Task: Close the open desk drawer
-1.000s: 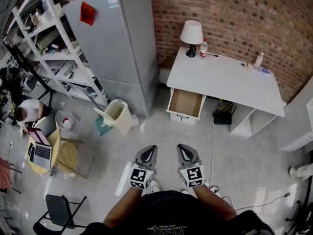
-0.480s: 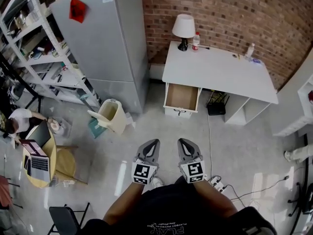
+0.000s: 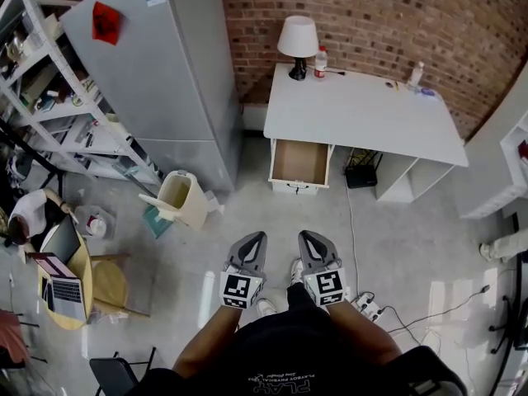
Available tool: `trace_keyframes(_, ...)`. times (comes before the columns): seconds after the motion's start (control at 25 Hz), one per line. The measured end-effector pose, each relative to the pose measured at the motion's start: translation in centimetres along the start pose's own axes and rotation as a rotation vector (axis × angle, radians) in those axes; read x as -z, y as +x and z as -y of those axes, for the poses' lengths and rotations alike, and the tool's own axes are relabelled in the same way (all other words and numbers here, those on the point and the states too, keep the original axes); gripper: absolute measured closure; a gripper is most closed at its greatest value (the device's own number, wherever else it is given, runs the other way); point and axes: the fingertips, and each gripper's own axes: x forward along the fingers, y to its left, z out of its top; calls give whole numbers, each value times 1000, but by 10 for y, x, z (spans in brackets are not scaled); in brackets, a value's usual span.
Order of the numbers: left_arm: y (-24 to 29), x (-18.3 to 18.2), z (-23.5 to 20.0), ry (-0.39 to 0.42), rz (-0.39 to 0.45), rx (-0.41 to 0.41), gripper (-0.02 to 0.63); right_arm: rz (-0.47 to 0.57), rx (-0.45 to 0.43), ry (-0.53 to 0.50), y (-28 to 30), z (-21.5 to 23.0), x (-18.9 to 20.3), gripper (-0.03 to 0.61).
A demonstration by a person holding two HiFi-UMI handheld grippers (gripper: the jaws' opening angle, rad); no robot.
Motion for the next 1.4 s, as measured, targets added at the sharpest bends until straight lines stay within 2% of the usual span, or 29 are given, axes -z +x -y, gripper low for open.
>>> trace_keyframes(0.4, 66, 5, -18, -27, -45, 11, 606, -37, -22, 56, 53, 44, 15, 549)
trace_keyframes(0.6, 106, 16, -22, -37, -71, 15, 606, -70, -73, 67, 79, 60, 26, 549)
trace_keyframes(0.84, 149, 31, -27, -43, -118, 21, 606, -105, -72, 102, 102, 88, 43, 549)
trace_keyframes(1.16, 183, 61, -51, -65, -188, -60, 606, -158, -84, 147, 126, 115, 77, 549)
trace_keyframes(1.4, 208, 86, -60, -57, -215, 10, 606, -202, -26, 170, 146, 136, 104, 549)
